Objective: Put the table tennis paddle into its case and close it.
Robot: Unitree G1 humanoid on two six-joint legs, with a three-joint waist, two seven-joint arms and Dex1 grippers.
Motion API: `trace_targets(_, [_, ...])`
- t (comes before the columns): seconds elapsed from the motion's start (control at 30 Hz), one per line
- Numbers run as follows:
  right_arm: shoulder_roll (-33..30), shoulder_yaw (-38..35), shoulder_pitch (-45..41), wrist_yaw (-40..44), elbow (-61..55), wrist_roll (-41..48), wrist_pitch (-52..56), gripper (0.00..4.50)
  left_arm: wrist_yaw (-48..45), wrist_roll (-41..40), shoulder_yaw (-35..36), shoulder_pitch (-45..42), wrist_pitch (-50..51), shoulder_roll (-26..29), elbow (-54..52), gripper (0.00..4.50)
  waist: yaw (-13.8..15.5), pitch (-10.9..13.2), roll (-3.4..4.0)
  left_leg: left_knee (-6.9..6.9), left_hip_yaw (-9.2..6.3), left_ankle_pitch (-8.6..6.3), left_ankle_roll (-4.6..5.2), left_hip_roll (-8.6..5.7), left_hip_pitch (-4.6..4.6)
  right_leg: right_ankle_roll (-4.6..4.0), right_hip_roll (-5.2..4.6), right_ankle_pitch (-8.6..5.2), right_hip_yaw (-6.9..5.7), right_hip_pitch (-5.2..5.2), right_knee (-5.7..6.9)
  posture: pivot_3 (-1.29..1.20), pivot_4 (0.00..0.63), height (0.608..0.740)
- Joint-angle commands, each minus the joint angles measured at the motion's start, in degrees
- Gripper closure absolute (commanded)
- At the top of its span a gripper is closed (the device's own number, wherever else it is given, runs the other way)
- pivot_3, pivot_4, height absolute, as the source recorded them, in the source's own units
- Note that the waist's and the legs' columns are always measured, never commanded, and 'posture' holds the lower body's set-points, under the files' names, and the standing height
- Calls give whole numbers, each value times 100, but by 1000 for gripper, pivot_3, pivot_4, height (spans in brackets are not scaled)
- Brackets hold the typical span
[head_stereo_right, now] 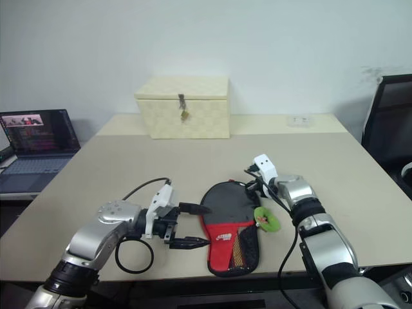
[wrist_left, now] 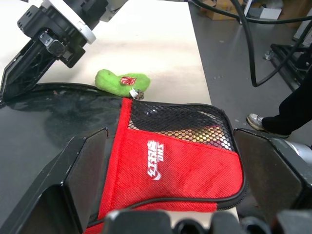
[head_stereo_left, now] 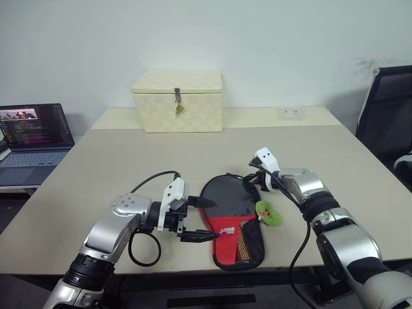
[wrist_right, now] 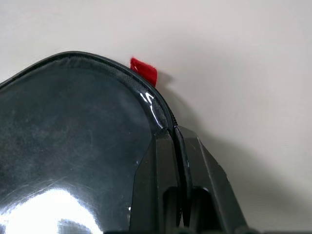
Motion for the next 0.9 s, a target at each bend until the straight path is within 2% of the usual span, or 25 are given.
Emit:
trace_targets(0.03, [135,-97,-173,28,-111,-14,-122,3543,49,49,-30,-163,-160,-72,73,0,-10,0,0,0,1,0,0,0,0,0,0,0,1,-1,0,0,150,740])
trace_targets(0.13, [102,-128,-182,52,-494,24,-103,2449,89,181,-106,-382,-340,-247,439,0,0,1,2,2,0,0,0,-1,0,0,0,0,-1,-2,5,0,150,740])
trace_targets(0.3, [-210,-522,98,36,-2202,441,638,769,147,554,-277,-980,-943,-730,1568,0,37,4,8,18,-3,1,-1,-4,-18,1,1,1,-5,-15,13,0,150,740])
trace_targets(0.5, [-1085,-802,1417,207,-4506,787,1566,769,16,1082,-551,-1687,-1850,-1297,3102,0,203,3,5,18,-1,0,0,-12,-32,1,-3,1,-22,-14,1,0,150,740])
trace_targets(0.67, [-1858,-1130,2643,455,-5957,1246,2254,769,-172,1469,-789,-1947,-2559,-1674,4095,0,172,4,6,22,7,0,1,-15,-38,2,-5,1,-17,-16,2,0,150,740])
trace_targets(0.9, [-2863,-1352,4177,1006,-7291,1727,2351,769,-82,1915,-811,-2460,-3318,-2082,5625,0,142,3,6,27,8,1,3,-20,-26,3,8,0,-21,-2,4,0,150,740])
